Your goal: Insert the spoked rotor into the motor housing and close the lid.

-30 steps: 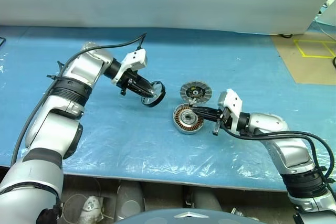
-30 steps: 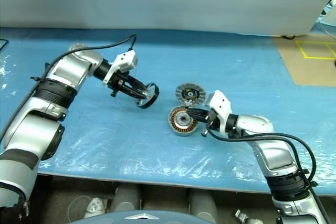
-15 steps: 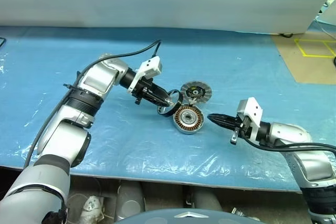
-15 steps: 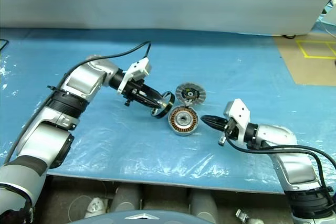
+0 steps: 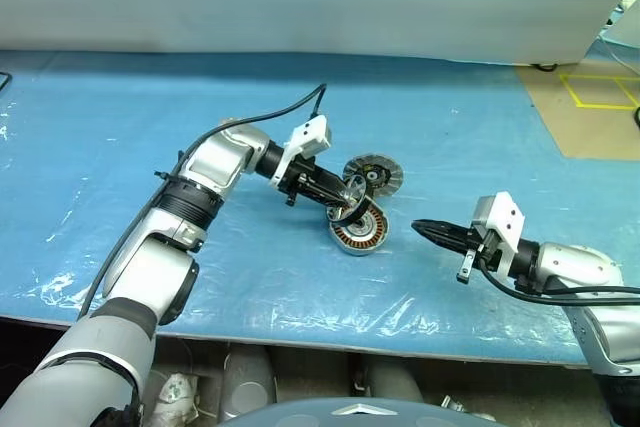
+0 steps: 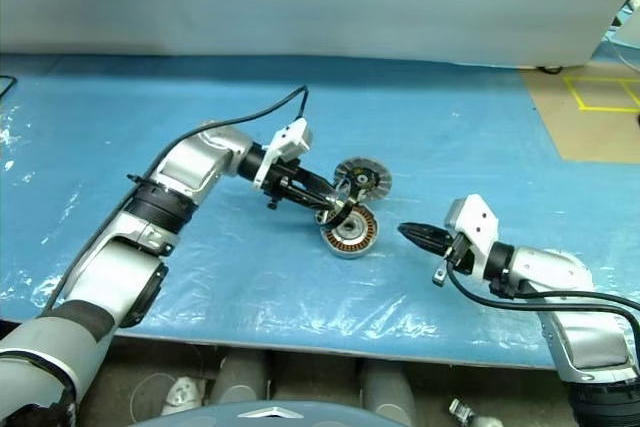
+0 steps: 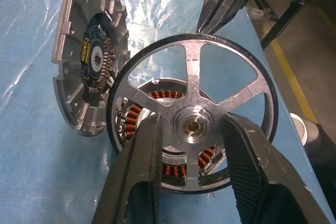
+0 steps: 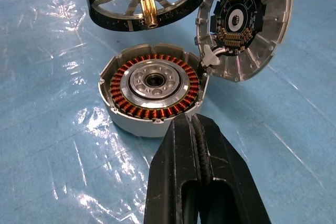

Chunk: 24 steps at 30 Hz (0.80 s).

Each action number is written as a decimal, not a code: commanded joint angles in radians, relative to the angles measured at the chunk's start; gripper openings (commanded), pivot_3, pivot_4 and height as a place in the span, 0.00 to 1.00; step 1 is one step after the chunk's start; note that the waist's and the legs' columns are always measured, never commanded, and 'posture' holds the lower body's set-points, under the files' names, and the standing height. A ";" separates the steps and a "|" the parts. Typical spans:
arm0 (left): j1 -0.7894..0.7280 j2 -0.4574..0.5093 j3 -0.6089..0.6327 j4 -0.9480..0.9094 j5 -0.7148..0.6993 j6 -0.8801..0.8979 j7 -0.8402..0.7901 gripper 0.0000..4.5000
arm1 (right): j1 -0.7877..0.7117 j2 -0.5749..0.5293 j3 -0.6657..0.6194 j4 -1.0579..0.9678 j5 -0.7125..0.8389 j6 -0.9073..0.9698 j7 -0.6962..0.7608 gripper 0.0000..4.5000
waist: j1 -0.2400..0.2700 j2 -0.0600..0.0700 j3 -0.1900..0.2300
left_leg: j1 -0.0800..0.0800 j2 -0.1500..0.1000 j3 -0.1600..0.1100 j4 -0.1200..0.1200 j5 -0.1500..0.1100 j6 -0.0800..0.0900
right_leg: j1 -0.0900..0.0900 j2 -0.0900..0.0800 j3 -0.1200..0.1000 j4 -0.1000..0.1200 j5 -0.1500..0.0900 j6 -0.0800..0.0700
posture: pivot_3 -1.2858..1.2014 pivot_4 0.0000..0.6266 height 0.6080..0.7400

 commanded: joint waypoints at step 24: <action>0.036 -0.039 -0.029 0.021 0.047 -0.052 -0.003 0.32 | 0.006 -0.013 -0.035 -0.090 0.037 0.030 -0.048 0.00 | 0.000 0.000 0.000 | 0.000 -0.001 0.000 0.000 0.000 0.000 | 0.000 -0.001 0.000 0.000 0.000 0.000 | 0.52 0.24 1.00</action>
